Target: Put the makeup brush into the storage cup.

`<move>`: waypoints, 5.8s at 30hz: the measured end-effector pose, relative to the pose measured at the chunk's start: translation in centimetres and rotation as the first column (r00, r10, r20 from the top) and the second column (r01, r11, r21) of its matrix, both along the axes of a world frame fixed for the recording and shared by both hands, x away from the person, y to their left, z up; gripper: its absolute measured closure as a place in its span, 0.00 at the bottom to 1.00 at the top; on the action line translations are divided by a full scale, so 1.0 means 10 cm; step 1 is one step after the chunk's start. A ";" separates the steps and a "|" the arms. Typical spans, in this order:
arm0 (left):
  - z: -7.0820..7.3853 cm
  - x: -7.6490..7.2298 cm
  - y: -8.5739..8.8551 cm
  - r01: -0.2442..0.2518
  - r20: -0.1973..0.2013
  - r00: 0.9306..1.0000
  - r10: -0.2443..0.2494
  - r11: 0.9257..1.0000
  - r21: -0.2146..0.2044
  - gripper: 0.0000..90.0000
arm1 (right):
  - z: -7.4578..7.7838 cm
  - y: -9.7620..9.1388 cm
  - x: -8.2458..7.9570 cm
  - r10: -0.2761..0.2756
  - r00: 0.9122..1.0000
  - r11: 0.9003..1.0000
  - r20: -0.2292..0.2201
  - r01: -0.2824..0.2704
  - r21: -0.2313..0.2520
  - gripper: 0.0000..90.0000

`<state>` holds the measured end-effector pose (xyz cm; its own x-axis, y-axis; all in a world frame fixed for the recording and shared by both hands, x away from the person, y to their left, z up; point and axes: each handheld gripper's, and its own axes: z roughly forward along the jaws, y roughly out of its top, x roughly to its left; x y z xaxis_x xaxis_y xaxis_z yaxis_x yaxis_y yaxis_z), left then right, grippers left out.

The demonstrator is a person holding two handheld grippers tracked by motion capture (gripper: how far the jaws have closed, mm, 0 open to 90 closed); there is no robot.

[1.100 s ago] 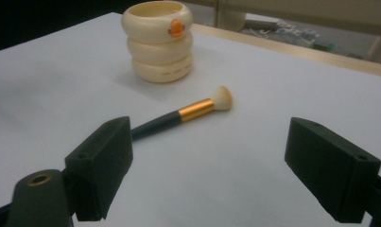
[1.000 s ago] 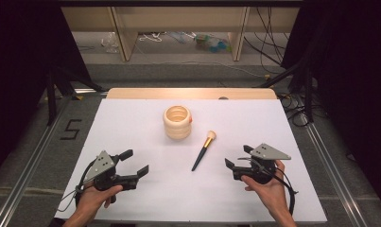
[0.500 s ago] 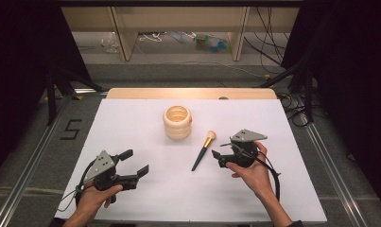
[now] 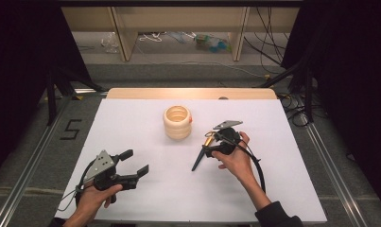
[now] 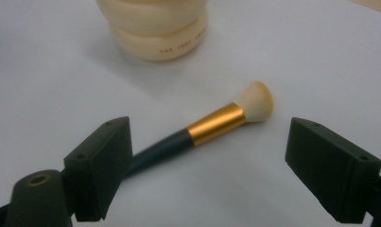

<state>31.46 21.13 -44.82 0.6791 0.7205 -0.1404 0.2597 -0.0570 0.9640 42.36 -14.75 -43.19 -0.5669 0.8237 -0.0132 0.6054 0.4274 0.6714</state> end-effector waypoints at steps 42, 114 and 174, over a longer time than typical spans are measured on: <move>0.00 0.01 0.01 0.010 0.004 1.000 -0.010 1.000 0.002 0.18 | -0.26 0.38 0.37 -0.031 0.982 0.992 -0.186 0.007 -0.129 0.21; -0.02 0.04 -0.01 0.009 -0.014 1.000 -0.009 1.000 -0.005 0.18 | -0.27 0.35 0.72 0.029 0.942 0.959 -0.333 -0.120 -0.257 0.81; -0.01 0.05 -0.01 0.008 -0.009 1.000 -0.008 1.000 -0.004 0.18 | 0.45 -0.10 0.61 0.109 0.967 0.979 0.231 -0.144 0.143 0.82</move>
<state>31.95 21.06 -44.88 0.6838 0.7142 -0.1494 0.2681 -0.0554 0.9618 48.46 -15.73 -38.67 -0.6643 0.7470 -0.0257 0.3819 0.3688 0.8474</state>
